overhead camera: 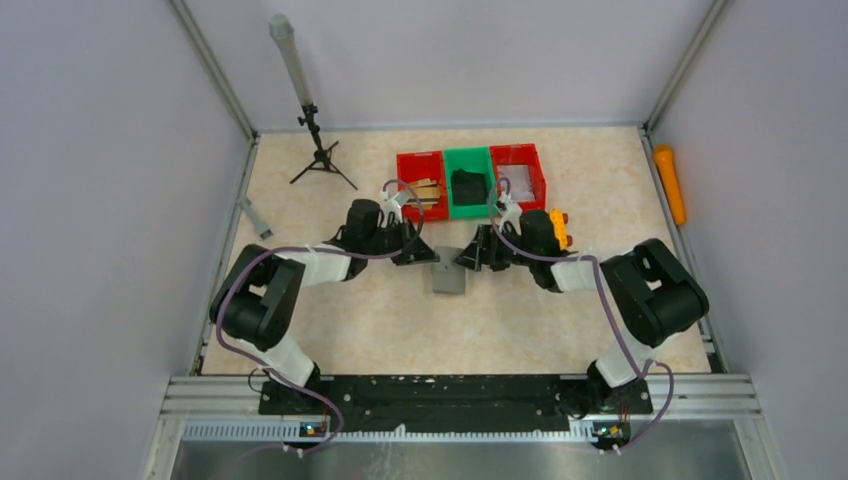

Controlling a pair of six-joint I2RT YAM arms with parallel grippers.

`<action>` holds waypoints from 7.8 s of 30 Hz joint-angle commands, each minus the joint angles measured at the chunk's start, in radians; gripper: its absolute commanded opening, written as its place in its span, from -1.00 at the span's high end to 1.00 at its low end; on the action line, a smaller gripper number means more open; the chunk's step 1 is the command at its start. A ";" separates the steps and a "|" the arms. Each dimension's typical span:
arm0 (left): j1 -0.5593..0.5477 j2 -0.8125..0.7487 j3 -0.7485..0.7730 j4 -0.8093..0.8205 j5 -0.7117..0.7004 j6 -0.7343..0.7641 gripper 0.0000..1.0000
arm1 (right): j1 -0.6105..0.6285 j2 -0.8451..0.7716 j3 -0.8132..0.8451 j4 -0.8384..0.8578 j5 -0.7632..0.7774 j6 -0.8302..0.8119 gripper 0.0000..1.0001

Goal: Take the credit cards out of the card holder
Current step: Pick up the card holder from the center of the board, then open the card holder at the center of the board.

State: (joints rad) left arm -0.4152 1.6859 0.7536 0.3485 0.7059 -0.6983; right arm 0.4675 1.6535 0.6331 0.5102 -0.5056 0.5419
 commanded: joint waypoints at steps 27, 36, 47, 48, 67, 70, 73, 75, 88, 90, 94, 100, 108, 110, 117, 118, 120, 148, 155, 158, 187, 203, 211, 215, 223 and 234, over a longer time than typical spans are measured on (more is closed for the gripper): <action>-0.004 -0.237 -0.121 0.267 0.015 -0.046 1.00 | -0.035 -0.023 -0.165 0.723 -0.310 0.255 0.58; -0.020 -0.338 -0.114 0.002 -0.261 0.119 0.21 | -0.038 -0.084 -0.145 0.492 -0.180 0.142 0.94; -0.245 -0.323 0.005 -0.215 -0.603 0.301 0.09 | -0.036 -0.124 -0.119 0.337 -0.093 0.080 0.93; -0.260 -0.318 0.012 -0.224 -0.619 0.312 0.08 | -0.036 -0.124 -0.119 0.337 -0.093 0.081 0.93; -0.365 -0.133 0.160 -0.340 -0.674 0.342 -0.07 | -0.002 -0.105 -0.106 0.400 -0.155 0.105 0.94; -0.376 -0.111 0.188 -0.416 -0.789 0.342 -0.01 | -0.001 -0.104 -0.102 0.385 -0.145 0.097 0.94; -0.380 -0.080 0.230 -0.493 -0.911 0.338 0.06 | -0.001 -0.109 -0.098 0.352 -0.122 0.082 0.94; -0.379 -0.054 0.263 -0.551 -1.005 0.320 0.10 | -0.001 -0.117 -0.093 0.318 -0.098 0.065 0.94; -0.342 0.017 0.335 -0.702 -1.151 0.219 0.22 | -0.013 -0.169 -0.095 0.195 0.033 0.011 0.97; -0.325 0.011 0.329 -0.700 -1.126 0.213 0.26 | -0.013 -0.166 -0.095 0.194 0.030 0.011 0.97; -0.302 -0.038 0.286 -0.644 -1.042 0.219 0.31 | -0.018 -0.166 -0.095 0.194 0.027 0.015 0.98; -0.230 -0.178 0.159 -0.482 -0.840 0.206 0.27 | -0.027 -0.168 -0.099 0.196 0.026 0.018 0.99; -0.163 -0.285 -0.017 -0.168 -0.366 0.252 -0.31 | -0.030 -0.160 -0.100 0.208 0.013 0.026 0.99; -0.164 -0.233 0.017 -0.195 -0.337 0.250 -0.35 | -0.029 -0.154 -0.099 0.214 0.005 0.029 0.99; -0.182 -0.117 0.106 -0.258 -0.251 0.261 -0.50 | -0.030 -0.146 -0.098 0.228 -0.017 0.033 0.99; -0.186 -0.113 0.110 -0.266 -0.263 0.264 -0.48 | -0.029 -0.143 -0.098 0.231 -0.022 0.036 0.99; -0.189 -0.107 0.125 -0.299 -0.309 0.267 -0.37 | -0.030 -0.138 -0.098 0.240 -0.029 0.041 0.99; -0.186 -0.078 0.173 -0.391 -0.376 0.272 1.00 | -0.054 -0.115 0.026 -0.208 0.304 -0.043 -0.54; -0.176 -0.162 0.091 -0.197 -0.172 0.234 1.00 | -0.045 -0.225 -0.075 -0.014 0.168 -0.058 -0.58; -0.173 -0.220 0.055 -0.173 -0.204 0.237 1.00 | -0.043 -0.236 -0.092 0.035 0.125 -0.057 -0.58; -0.169 -0.352 -0.026 -0.145 -0.343 0.249 1.00 | 0.097 -0.087 0.088 -0.219 0.207 -0.194 -0.53; -0.165 -0.379 -0.040 -0.143 -0.367 0.249 1.00 | 0.112 -0.043 0.147 -0.339 0.314 -0.234 -0.27; -0.160 -0.378 -0.038 -0.165 -0.413 0.249 1.00 | 0.116 -0.043 0.162 -0.380 0.373 -0.249 0.00; -0.155 -0.357 -0.018 -0.211 -0.461 0.243 1.00 | 0.117 -0.043 0.170 -0.403 0.420 -0.245 0.04; -0.148 -0.311 0.020 -0.279 -0.511 0.240 1.00 | 0.117 -0.054 0.185 -0.471 0.607 -0.217 -0.46; -0.146 -0.280 0.044 -0.310 -0.531 0.248 1.00 | 0.117 -0.246 0.068 -0.377 0.726 -0.200 -0.54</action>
State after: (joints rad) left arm -0.5652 1.3998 0.7570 0.0311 0.1890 -0.4545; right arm 0.5762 1.5051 0.7334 0.0643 0.1562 0.3378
